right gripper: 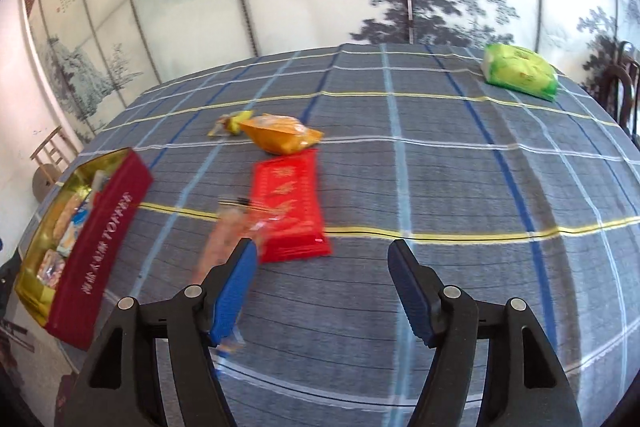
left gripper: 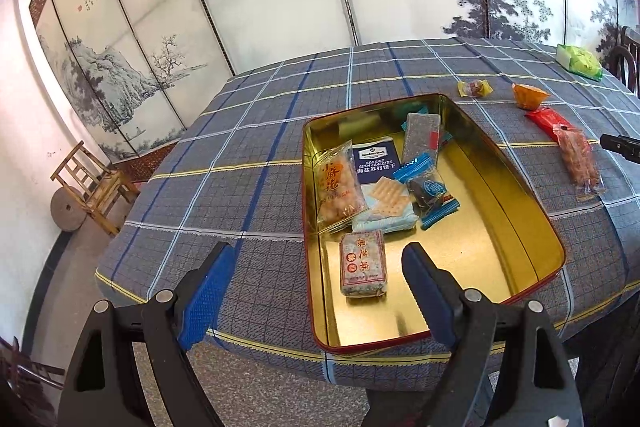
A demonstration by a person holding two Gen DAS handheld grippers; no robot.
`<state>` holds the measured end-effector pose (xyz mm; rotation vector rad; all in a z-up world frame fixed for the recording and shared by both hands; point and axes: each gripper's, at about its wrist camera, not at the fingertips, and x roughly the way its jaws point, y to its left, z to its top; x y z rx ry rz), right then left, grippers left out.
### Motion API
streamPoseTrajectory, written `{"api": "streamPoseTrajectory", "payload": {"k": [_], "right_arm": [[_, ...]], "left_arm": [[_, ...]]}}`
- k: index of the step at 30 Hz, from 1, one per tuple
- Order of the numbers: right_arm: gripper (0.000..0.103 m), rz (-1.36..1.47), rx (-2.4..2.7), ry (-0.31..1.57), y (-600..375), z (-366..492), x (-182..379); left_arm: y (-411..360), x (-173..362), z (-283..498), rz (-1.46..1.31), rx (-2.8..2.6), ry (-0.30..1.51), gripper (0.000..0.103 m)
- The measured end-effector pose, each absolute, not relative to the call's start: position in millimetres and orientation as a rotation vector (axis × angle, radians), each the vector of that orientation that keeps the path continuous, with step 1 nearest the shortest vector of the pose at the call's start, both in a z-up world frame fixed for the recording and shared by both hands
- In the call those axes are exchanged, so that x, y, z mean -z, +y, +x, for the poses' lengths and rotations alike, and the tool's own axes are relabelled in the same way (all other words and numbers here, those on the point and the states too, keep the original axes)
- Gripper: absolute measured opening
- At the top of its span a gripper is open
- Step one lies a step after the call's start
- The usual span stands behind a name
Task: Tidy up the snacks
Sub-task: 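Grasp the yellow candy packet with the left tool while right reaches toward the stick pack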
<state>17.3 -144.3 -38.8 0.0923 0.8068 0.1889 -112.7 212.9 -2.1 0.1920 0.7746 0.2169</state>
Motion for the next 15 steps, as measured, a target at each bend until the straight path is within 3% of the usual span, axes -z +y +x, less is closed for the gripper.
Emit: {"api": "streamPoseTrajectory", "payload": {"k": [7,15], "right_arm": [[0.069,0.115,-0.104,0.887,-193,34,57],[0.075,0.094,-0.126,0.905,-206,56,55]], "left_arm": [[180,-18,-89,0.203,-0.099,0.799,0.083],[129,-50,-4,0.19,0.197,0.837,0.083]]}}
